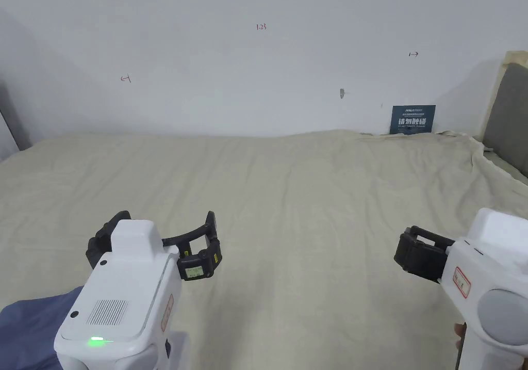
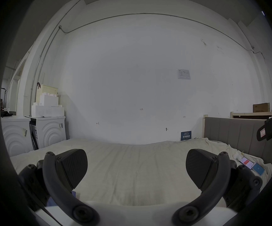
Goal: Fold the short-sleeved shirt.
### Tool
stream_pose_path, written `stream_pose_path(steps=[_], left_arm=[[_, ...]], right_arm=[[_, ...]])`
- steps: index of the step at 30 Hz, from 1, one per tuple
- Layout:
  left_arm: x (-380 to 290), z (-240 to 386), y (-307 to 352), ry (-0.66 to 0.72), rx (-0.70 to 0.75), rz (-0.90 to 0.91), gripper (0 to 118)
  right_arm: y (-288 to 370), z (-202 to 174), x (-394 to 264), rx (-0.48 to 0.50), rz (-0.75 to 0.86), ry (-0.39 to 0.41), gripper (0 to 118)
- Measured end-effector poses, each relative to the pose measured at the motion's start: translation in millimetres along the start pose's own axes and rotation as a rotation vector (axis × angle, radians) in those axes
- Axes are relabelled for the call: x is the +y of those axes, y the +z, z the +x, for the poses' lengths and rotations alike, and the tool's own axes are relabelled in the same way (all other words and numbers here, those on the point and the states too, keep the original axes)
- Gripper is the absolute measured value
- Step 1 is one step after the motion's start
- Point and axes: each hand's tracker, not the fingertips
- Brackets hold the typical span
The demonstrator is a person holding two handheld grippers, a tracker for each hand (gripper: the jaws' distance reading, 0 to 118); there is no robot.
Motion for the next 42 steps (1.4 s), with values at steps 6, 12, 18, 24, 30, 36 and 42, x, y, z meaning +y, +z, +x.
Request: stream_pose_path(steps=[6,12,18,24,30,36,42], left_arm=[[0,1,1,-0.005,-0.004,0.007,118],[0,2,1,-0.009,0.005,0.018,118],[0,2,3,-0.006,0.016,0.029,118],[0,1,3,-0.004,0.013,0.033,118],[1,2,3,-0.009,0.01,0.033,118],[1,3,3,-0.015,0.009,0.037,118],[2,3,2,-0.017,0.012,0.039,118]], right_arm=[[20,-15,-2,0.022,0.199,0.12,116],[22,-9,-10,0.076,0.399,0.131,117],[27,-14,-13,0.067,0.435,0.14,118],[25,-11,-13,0.067,0.42,0.122,118],[26,-12,-12,0.061,0.417,0.124,118],[23,-11,-12,0.057,0.415,0.141,118],[23,-11,-12,0.061,0.416,0.151,118]])
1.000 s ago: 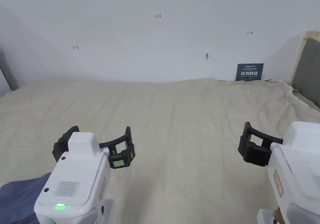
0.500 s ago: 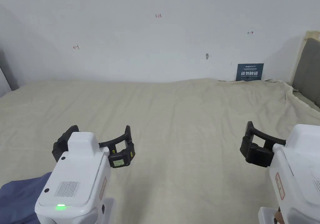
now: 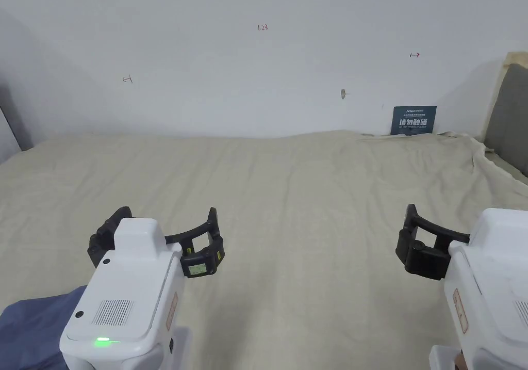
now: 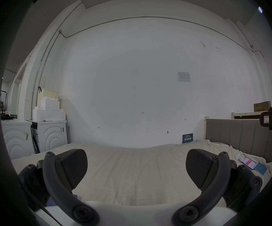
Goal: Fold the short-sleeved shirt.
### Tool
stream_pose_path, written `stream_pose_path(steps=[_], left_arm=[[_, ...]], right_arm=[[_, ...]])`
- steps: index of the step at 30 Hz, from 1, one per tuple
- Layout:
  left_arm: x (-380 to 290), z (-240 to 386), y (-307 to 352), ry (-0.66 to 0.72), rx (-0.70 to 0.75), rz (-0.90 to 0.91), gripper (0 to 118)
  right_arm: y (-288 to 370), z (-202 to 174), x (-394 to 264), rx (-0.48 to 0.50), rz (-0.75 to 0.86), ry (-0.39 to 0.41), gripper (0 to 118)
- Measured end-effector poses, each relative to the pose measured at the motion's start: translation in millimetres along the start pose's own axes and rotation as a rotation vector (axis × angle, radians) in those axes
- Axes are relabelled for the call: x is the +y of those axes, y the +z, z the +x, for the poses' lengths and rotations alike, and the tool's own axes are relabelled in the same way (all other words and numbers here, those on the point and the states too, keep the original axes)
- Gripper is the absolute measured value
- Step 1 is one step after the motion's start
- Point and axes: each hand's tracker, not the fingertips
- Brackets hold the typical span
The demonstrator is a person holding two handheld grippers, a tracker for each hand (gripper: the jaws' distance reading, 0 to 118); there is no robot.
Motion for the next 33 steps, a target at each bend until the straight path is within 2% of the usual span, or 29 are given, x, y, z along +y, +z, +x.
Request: stream_pose_path(steps=[33], left_arm=[[1.1,0.8,2.1,-0.003,-0.01,0.002,118]], right_arm=[[1.3,2.0,1.8,-0.003,0.009,0.006,118]])
